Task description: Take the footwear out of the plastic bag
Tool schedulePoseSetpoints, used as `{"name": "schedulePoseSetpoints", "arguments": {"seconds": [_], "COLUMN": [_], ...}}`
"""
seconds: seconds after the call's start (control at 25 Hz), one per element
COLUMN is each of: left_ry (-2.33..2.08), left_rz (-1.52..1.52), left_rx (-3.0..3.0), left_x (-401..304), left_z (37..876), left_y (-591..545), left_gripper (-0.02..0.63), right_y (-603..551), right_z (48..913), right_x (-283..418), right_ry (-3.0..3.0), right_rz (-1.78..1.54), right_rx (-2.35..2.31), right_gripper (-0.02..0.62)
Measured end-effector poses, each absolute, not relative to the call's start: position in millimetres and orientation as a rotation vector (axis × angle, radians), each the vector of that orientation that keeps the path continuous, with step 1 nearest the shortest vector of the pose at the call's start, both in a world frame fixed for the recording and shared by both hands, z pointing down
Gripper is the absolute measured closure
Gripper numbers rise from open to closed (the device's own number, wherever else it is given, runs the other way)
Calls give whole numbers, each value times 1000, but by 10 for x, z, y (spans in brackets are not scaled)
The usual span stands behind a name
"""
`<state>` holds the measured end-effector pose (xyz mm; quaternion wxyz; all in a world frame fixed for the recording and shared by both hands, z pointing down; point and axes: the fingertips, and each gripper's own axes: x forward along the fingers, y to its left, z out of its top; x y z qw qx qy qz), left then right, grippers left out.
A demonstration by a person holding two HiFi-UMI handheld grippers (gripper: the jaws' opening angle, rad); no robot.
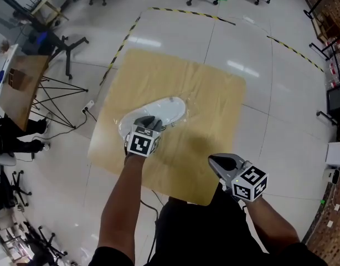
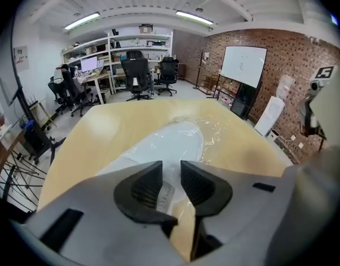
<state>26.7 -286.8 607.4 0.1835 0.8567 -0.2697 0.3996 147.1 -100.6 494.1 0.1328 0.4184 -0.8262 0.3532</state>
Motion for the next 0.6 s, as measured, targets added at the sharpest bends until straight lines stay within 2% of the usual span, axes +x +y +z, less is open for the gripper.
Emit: {"name": "schedulePoseSetpoints", "arguments": {"seconds": [0.32, 0.6], "left_ry": [-753, -643], "left_rz": [1060, 1122], "left_rx": [2467, 2500], "left_x": [292, 93], "left_z": [6038, 6064], "left_y": [-2175, -1420], "left_gripper": [546, 554], "right_y": [-1168, -1282], "right_z": [5264, 5580], "right_x": [1710, 1752], "right_ry": [-2406, -2334], "right_rz": [993, 846], "right_rx": [1157, 1107], "right_gripper": [592, 592]}}
